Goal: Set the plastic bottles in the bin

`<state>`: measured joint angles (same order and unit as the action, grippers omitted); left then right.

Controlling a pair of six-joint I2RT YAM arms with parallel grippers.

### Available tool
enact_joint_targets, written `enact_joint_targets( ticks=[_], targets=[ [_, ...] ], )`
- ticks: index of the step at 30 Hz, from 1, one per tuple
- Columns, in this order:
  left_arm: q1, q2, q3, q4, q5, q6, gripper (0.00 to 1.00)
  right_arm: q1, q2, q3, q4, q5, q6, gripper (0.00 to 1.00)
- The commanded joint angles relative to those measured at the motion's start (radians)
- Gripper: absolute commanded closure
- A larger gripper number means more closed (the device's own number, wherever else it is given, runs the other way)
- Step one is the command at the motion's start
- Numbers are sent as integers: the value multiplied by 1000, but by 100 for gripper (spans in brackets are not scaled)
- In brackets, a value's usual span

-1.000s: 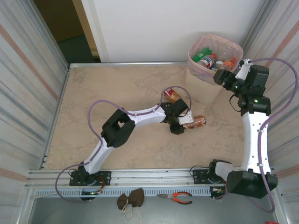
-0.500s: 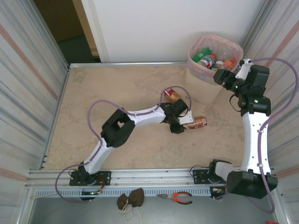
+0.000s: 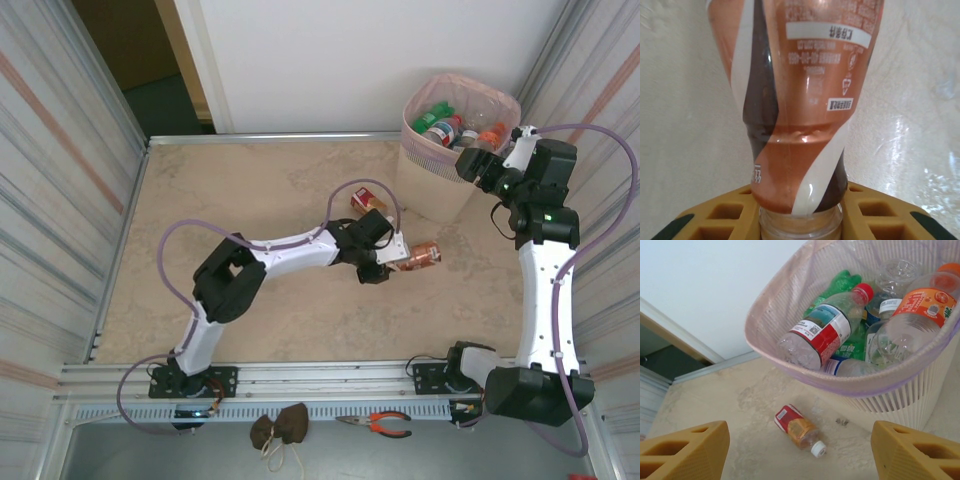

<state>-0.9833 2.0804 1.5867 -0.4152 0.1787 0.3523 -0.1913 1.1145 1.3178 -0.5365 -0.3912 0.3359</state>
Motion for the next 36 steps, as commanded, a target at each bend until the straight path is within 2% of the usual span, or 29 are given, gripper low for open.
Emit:
enact_joint_targets(
  ticks=[1, 11, 17, 24, 29, 36],
  targets=[
    [30, -93, -38, 74, 46, -56, 79, 3, -28, -11, 43, -40, 25, 27],
    [137, -271, -129, 191, 217, -209, 79, 28, -70, -86, 208, -192, 1, 27],
    [205, -381, -189, 287, 324, -311, 80, 57, -92, -115, 318, -244, 24, 27],
    [285, -516, -264, 427, 439, -436, 81, 85, -119, -140, 496, -393, 62, 25],
    [317, -613, -317, 568, 548, -484, 83, 152, -116, -136, 586, -478, 87, 24],
    [317, -682, -317, 644, 650, -501, 86, 303, -91, -85, 644, -543, 68, 21]
  ],
)
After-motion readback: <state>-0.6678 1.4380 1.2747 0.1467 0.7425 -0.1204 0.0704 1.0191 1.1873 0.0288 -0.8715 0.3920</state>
